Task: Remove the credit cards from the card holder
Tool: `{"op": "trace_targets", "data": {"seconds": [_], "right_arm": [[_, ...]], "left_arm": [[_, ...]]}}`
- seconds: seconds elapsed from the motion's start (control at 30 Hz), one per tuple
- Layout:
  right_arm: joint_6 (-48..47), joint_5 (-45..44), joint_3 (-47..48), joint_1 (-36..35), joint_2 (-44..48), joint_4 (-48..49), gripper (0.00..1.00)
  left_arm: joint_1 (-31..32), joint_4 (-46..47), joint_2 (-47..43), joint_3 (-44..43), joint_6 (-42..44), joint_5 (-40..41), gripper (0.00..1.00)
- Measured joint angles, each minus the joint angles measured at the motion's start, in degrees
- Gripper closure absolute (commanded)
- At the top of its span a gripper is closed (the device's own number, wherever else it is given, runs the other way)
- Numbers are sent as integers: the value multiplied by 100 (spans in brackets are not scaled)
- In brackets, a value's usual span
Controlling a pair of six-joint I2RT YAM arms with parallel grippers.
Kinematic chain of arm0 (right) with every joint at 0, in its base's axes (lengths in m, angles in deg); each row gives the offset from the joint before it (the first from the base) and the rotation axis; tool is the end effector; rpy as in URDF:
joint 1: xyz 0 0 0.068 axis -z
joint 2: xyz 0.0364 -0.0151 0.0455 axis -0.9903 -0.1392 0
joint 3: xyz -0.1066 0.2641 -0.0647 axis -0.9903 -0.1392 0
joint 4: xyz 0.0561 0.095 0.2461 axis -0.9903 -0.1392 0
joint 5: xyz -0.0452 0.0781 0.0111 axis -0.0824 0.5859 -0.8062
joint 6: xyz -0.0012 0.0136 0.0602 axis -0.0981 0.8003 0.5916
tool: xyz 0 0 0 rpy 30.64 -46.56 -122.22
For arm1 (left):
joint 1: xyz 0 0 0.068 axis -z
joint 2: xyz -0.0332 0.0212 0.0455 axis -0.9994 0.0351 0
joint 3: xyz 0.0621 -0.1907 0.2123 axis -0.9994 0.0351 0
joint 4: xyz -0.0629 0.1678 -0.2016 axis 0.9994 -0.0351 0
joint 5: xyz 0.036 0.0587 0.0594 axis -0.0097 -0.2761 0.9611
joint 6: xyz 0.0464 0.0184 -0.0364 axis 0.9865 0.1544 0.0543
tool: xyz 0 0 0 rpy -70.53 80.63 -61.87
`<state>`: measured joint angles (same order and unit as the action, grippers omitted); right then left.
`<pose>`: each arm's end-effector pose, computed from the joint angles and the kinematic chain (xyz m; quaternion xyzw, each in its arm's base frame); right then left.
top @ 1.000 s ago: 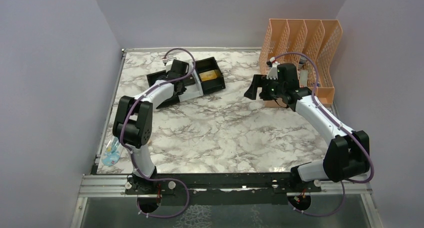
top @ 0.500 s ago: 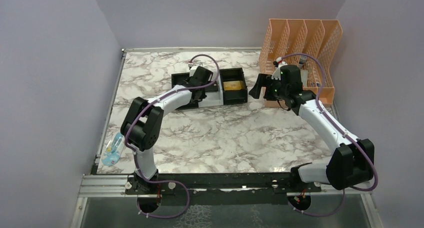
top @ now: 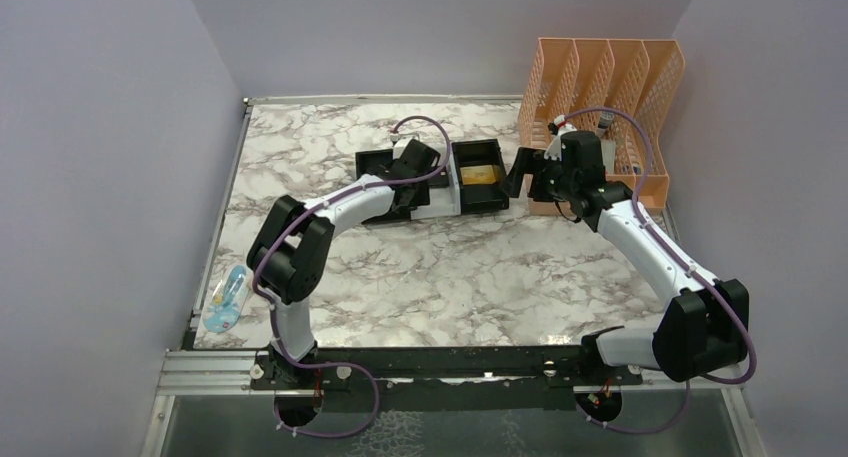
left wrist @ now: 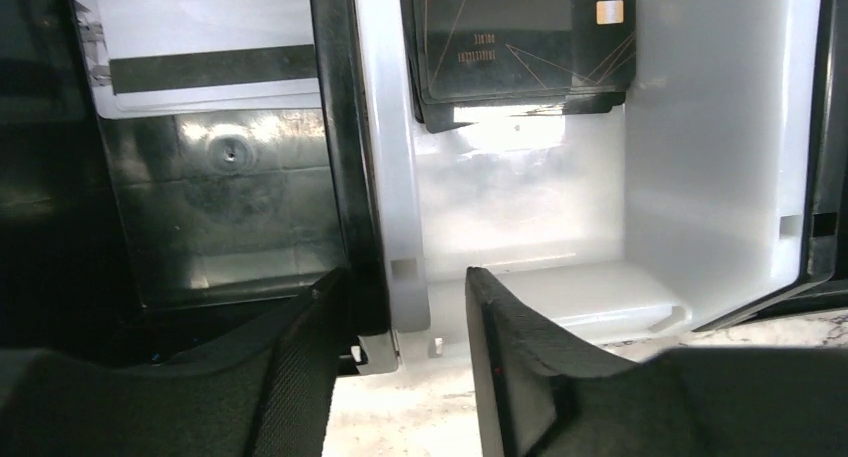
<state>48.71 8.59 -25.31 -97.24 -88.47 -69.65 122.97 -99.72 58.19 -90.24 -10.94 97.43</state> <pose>0.2877 0.0864 0.2912 0.0211 0.9026 0.2067 0.3770 0.3542 -0.2295 0.2098 -0.0580 0.9316 -0.0613 0.3536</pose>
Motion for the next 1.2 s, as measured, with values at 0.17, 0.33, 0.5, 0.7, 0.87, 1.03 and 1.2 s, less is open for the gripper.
{"op": "trace_targets", "data": {"seconds": [0.17,0.33,0.5,0.7,0.87,1.03,1.2], "right_arm": [[-2,7,0,0,0,0,13],[-9,39,0,-2,-2,0,13],[-24,81,2,-2,-9,-7,13],[-35,181,2,0,-46,-57,13],[-61,267,2,0,-48,-90,13],[-162,308,2,-2,-79,-129,13],[-162,518,2,0,-155,-127,13]], "left_arm": [[28,-107,-46,0,-61,-79,26],[28,-267,-479,0,-59,20,12],[-24,-308,-1517,236,-232,525,9],[-1095,-409,-2931,1502,-817,793,8],[-2284,-994,-3738,2761,-1403,981,8],[-2774,-1670,-4422,3119,-1945,1388,10],[-3123,-2376,-4494,3171,-2743,2000,12]]}}
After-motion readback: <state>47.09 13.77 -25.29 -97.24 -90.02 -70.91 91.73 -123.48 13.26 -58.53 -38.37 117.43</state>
